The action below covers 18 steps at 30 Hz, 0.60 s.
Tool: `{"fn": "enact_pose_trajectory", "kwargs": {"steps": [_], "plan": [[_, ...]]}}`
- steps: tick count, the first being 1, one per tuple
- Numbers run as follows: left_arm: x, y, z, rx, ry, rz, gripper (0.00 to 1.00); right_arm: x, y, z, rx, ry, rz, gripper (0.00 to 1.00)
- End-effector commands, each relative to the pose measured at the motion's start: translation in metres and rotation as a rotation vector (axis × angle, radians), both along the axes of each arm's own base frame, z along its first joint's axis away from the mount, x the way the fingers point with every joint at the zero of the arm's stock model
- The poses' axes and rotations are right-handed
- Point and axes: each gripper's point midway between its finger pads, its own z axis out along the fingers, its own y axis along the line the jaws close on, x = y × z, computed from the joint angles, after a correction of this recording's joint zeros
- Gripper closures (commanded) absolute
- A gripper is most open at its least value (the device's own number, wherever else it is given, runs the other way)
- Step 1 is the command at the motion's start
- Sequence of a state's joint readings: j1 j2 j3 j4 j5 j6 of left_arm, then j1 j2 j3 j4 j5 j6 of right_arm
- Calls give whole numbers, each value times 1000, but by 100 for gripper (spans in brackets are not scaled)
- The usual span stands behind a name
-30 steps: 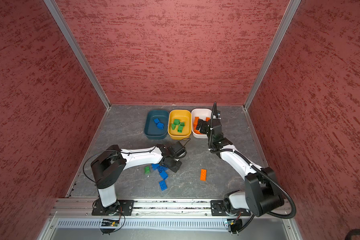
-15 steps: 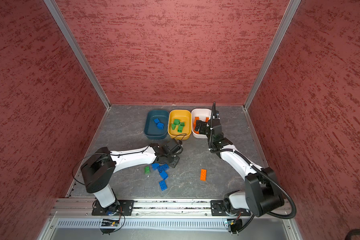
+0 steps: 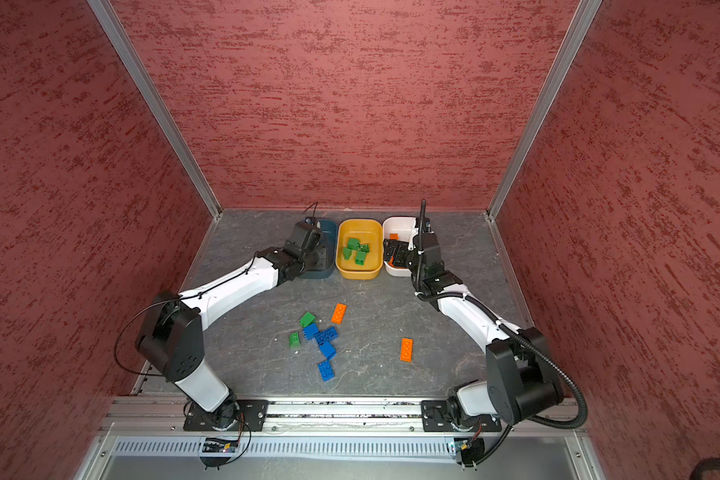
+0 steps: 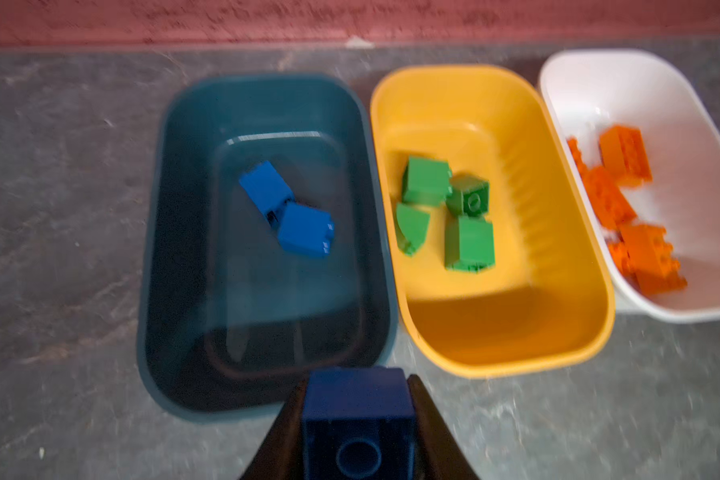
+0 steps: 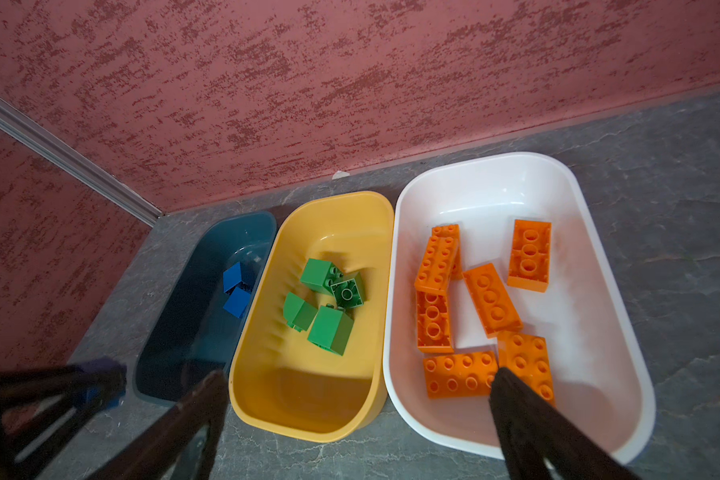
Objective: Sort the legos into containers by color
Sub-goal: 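Carry the blue brick with the left gripper into the teal bin and release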
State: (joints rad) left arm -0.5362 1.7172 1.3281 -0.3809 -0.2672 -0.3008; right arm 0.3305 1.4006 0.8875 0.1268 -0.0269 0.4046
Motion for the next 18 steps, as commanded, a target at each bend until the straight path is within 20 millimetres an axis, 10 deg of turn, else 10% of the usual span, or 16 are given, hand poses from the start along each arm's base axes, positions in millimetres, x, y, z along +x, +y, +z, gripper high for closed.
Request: {"fn": "enact_pose_trajectory", "kwargs": {"steps": [1, 10, 18], "plan": [[36, 12, 3, -32, -51, 102, 73, 0, 5, 18, 19, -33, 14, 1], [96, 30, -34, -42, 56, 212, 64, -8, -5, 14, -7, -16, -14, 1], [97, 16, -24, -44, 78, 175, 20, -10, -6, 13, -17, -14, -18, 1]]}}
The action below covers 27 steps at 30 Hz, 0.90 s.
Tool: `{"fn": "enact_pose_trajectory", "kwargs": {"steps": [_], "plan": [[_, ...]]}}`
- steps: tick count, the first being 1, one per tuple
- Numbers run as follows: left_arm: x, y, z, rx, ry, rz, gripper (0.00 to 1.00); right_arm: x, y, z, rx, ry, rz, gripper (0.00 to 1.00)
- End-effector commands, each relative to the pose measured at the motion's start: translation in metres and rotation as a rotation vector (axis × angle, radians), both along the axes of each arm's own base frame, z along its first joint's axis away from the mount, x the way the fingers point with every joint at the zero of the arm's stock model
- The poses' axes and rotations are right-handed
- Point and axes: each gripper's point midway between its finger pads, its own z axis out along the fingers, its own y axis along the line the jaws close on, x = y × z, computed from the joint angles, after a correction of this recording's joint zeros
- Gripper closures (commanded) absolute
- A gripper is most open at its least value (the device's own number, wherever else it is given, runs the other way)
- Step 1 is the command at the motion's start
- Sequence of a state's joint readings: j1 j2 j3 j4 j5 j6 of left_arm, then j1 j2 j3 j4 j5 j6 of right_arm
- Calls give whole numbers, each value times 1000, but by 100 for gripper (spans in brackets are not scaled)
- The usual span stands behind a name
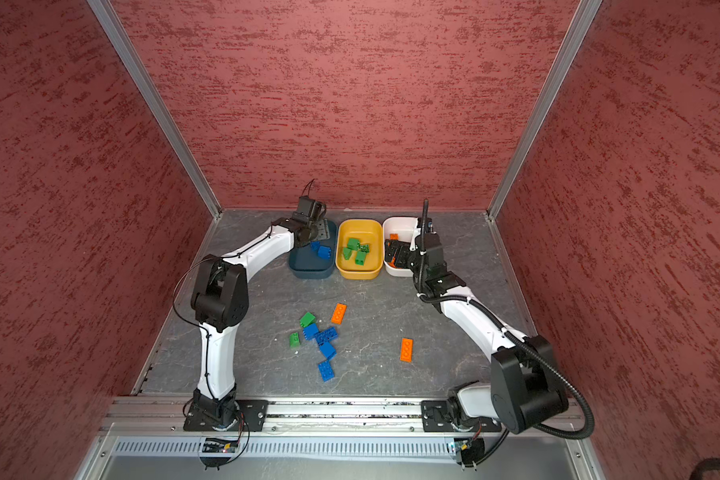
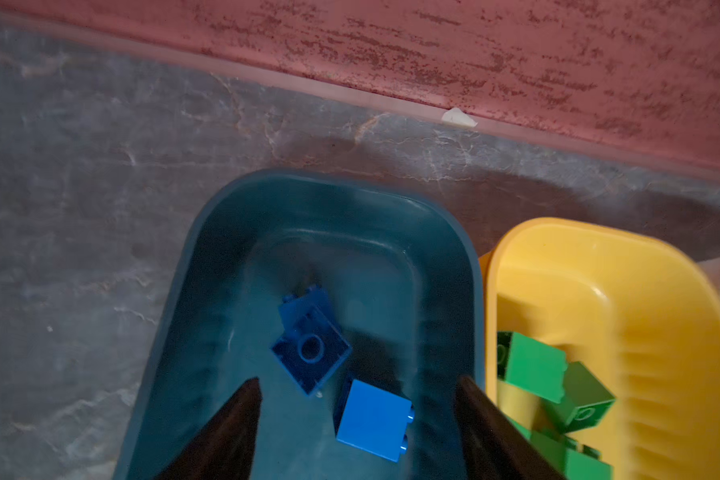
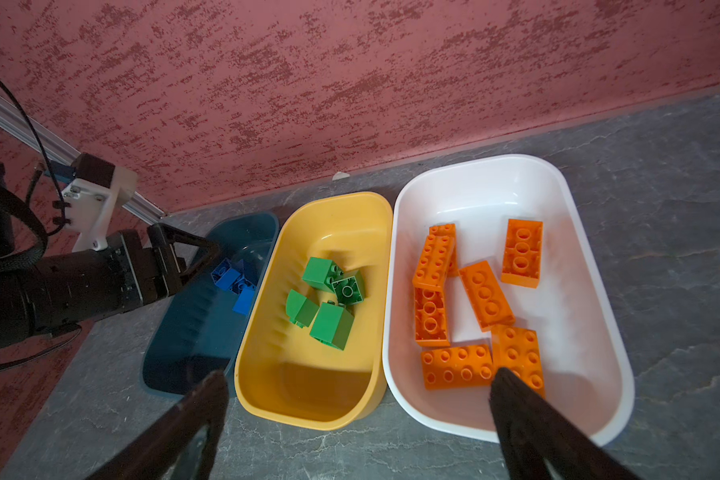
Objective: Sort the legos into containers by color
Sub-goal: 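Carry the blue brick with the left gripper into the teal bin and release, then return the left gripper to the pile while the right gripper lowers near the bins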
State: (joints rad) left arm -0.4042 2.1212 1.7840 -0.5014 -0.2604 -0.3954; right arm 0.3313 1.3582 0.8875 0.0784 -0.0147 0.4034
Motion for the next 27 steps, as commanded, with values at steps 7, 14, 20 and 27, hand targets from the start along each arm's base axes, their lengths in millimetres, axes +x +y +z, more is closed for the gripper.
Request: {"fn": "enact_pose_trajectory", "kwargs": {"steps": [7, 14, 20, 27], "plan": [[-45, -16, 31, 12, -30, -83, 7, -9, 8, -11, -13, 45, 54, 1], [-90, 6, 19, 78, 30, -67, 0, -18, 21, -28, -8, 89, 108, 1], [-128, -9, 3, 49, 136, -176, 1, -18, 27, -28, -18, 94, 108, 1], [-213, -19, -24, 164, 304, -339, 3, -39, 45, -34, -24, 62, 223, 1]]}}
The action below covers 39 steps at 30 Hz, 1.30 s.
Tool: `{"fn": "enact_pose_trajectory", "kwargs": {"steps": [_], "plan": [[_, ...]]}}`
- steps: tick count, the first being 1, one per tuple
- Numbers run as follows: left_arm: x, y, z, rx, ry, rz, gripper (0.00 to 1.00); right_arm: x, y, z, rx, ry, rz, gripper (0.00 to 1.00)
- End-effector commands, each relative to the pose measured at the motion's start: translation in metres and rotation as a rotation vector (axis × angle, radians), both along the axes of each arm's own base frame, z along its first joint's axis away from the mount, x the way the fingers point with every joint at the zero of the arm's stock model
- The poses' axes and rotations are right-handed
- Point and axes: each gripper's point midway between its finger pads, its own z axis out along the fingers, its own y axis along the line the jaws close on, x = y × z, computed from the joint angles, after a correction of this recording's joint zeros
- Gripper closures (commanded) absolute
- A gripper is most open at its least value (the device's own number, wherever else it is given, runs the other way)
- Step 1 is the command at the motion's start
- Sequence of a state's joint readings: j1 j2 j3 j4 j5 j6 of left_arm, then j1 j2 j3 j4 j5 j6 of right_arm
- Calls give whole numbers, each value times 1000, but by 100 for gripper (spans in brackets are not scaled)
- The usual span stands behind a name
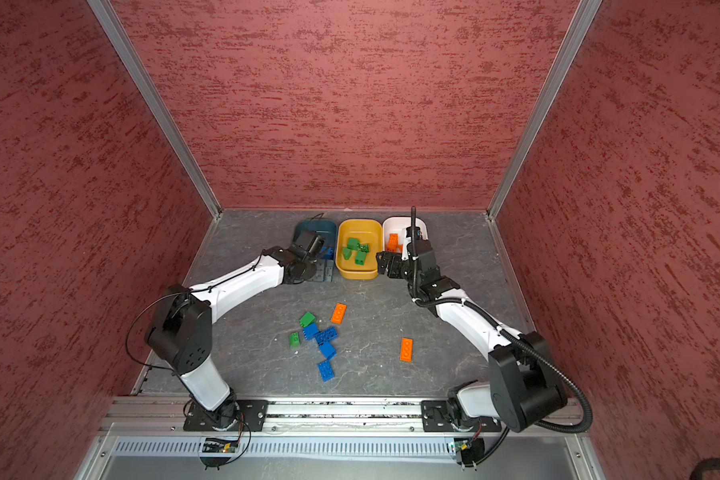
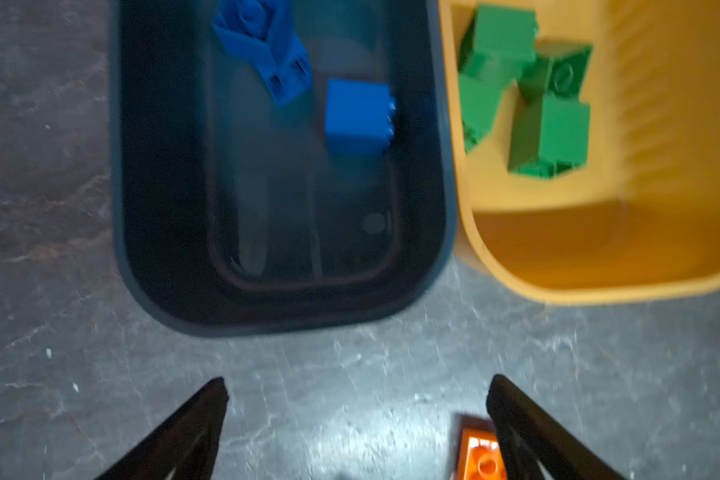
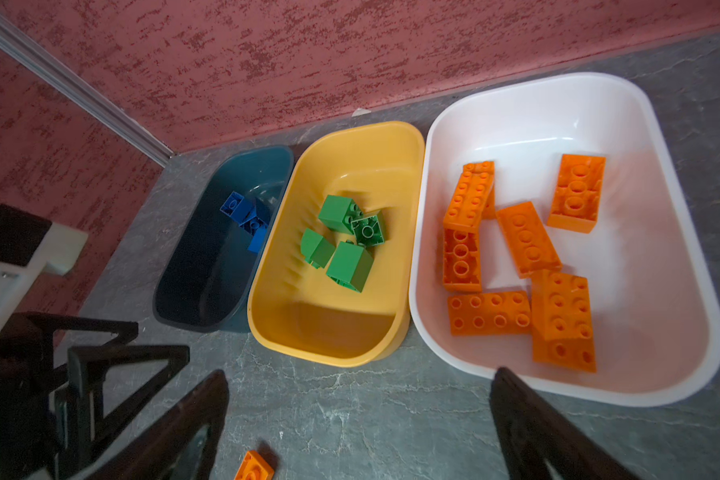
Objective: Sort the legos into containers by color
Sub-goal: 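Return the left gripper to the pile while the right gripper lowers near the bins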
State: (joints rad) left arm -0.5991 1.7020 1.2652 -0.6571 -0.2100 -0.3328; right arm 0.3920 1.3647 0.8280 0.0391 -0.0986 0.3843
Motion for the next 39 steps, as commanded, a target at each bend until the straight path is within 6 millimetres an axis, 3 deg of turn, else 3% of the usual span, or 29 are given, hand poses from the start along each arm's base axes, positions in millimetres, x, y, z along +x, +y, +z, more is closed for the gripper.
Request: {"fn": "enact_pose_trajectory", "kwargs": {"steps": [1, 6, 10, 14, 19, 23, 30, 36, 39], "plan": [[-45, 5, -4, 49, 98, -62, 4, -13, 16, 2, -2, -41, 97, 1], [-99, -1, -28, 16, 218, -139, 10, -15, 21, -8, -17, -28, 105, 1], [-121, -2, -43, -2, 286, -206, 19, -8, 23, -10, -28, -16, 97, 1], [-129, -3, -51, -2, 311, -247, 27, -3, 26, -8, -30, -21, 100, 1], [-141, 3, -55, 14, 325, -266, 29, -1, 24, -11, -32, -18, 83, 1], [-148, -4, -57, -33, 341, -298, 30, 0, 25, -15, -34, -5, 80, 1], [-140, -5, -77, 33, 352, -311, 40, 1, 24, -17, -41, 7, 67, 1], [-144, -23, -75, 17, 332, -384, 43, 0, 22, -22, -42, 20, 57, 1], [-141, -14, -79, 60, 317, -357, 45, 0, 22, -24, -43, 27, 56, 1]]}}
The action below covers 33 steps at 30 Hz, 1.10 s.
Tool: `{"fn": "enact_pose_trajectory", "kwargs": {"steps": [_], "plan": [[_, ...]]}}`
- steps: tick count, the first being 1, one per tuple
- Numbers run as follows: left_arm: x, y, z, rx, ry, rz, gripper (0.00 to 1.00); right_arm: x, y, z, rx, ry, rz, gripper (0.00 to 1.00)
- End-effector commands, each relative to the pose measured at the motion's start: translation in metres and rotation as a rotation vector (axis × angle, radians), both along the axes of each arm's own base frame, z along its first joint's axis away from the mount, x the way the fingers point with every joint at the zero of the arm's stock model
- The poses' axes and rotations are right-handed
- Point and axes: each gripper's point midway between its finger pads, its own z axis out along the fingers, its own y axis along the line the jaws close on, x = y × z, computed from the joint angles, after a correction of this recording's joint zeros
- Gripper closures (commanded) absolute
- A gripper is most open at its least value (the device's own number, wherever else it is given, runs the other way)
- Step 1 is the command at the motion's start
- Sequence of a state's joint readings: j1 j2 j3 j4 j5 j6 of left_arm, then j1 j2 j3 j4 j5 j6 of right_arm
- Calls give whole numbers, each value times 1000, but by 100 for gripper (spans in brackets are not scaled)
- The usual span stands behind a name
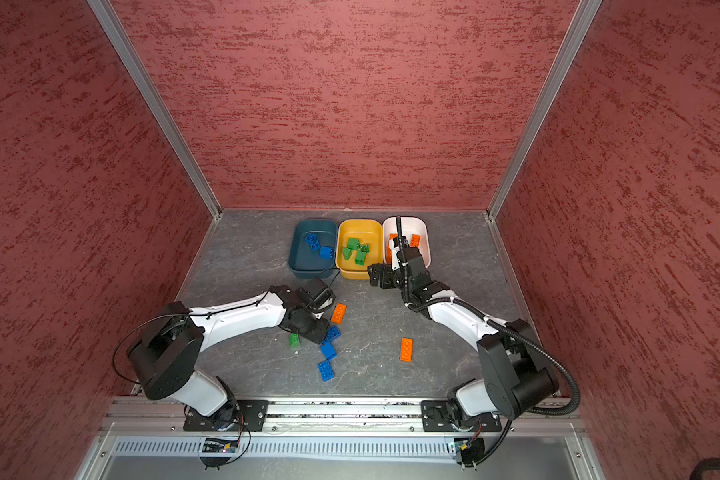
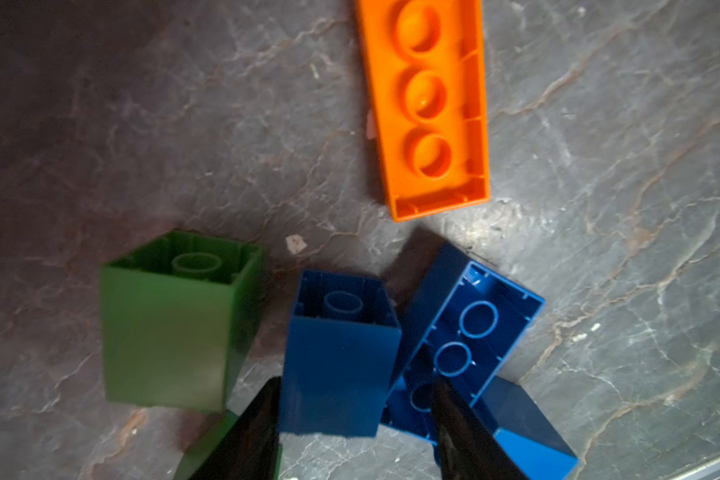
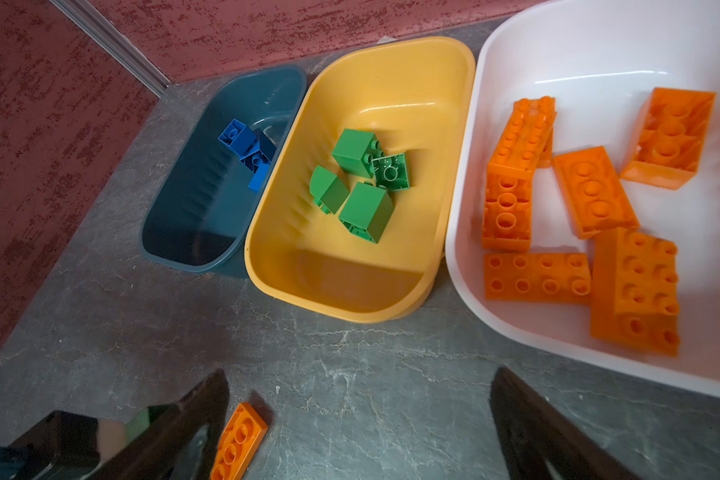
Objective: Sort the legos into containers by color
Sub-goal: 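Return the left gripper to the pile while the right gripper lowers near the bins, then grasp a blue brick in the pile with the left gripper and lift it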
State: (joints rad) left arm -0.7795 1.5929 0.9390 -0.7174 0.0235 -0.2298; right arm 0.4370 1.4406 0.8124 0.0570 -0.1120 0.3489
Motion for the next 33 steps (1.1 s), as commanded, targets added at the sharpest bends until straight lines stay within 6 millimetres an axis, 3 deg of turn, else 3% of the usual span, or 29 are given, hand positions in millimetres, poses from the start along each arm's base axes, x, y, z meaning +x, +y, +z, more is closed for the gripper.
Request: {"fn": "enact_pose_trajectory", "kwargs": {"steps": [1, 12, 19, 26, 33], "plan": [[8, 4, -5, 28, -29, 8, 47, 7, 2, 10, 8, -27, -17, 1], [38, 13, -2, -85, -2, 196, 42, 7, 3, 11, 8, -24, -19, 1], [47, 32, -12, -44, 22, 277, 47, 8, 4, 15, 3, -32, -18, 1], [50, 27, -13, -66, 23, 287, 43, 11, 8, 3, -11, -3, -11, 1], [59, 16, -19, -4, -24, 255, 54, 9, 9, 5, -15, -6, -6, 1]]}}
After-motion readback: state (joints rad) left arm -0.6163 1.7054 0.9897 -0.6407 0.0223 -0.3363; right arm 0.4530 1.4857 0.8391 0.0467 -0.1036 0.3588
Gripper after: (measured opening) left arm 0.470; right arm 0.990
